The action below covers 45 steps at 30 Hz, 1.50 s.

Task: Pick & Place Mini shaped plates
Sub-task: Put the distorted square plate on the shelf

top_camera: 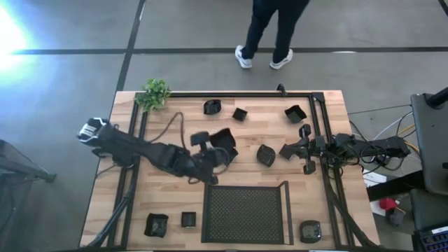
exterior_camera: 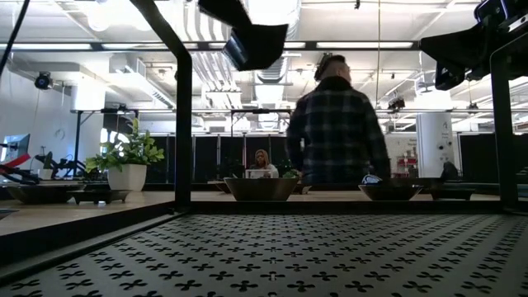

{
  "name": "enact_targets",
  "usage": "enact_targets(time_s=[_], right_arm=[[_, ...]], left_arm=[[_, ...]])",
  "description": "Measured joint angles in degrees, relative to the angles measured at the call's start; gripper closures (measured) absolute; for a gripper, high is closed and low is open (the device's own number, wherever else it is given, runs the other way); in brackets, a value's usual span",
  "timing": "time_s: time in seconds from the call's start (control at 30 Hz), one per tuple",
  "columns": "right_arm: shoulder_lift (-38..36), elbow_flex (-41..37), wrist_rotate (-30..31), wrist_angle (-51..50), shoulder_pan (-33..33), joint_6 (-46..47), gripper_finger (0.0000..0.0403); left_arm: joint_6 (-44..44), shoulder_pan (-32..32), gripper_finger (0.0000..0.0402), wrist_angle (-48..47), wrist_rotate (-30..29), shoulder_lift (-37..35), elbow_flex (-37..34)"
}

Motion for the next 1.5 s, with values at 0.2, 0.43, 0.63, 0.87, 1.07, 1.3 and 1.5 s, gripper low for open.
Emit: enact_targets(time_s=[0.2,0.43,0.63,0.87,1.07,1.3,1.5], right_arm=[[0.0,0.0,0.0,0.0,0.0,1.5,0.0394],[0.0,0.0,0.0,-0.1,0.0,1.7,0.0394],[0.0,0.0,0.0,-0.9,0.0,1.7,0.0394],[0.0,0.0,0.0,-1.9,0.0,1.5,0.0394],[0.0,0.0,0.0,-2.1,0.0,1.5,0.0394],[0.0,0.0,0.0,-2.5,0.0,1.7,0.0394],[0.0,0.0,0.0,-2.6,0.0,1.7,0.0394]], left_arm=[[2.2,-4.2,0.0401,-0.3,0.7,4.4,4.1],[2.3,-8.8,0.0401,-0.2,3.5,9.5,6.5],[2.3,-11.2,0.0401,-0.4,5.4,15.0,10.9],[-0.9,-12.4,0.0401,-3.5,7.7,20.3,18.3],[-5.3,-12.9,0.0401,-5.5,12.0,23.7,22.6],[-11.2,-13.2,0.0401,-5.6,18.8,25.9,23.4],[-14.7,-13.2,0.0401,-5.6,23.0,26.4,22.2]])
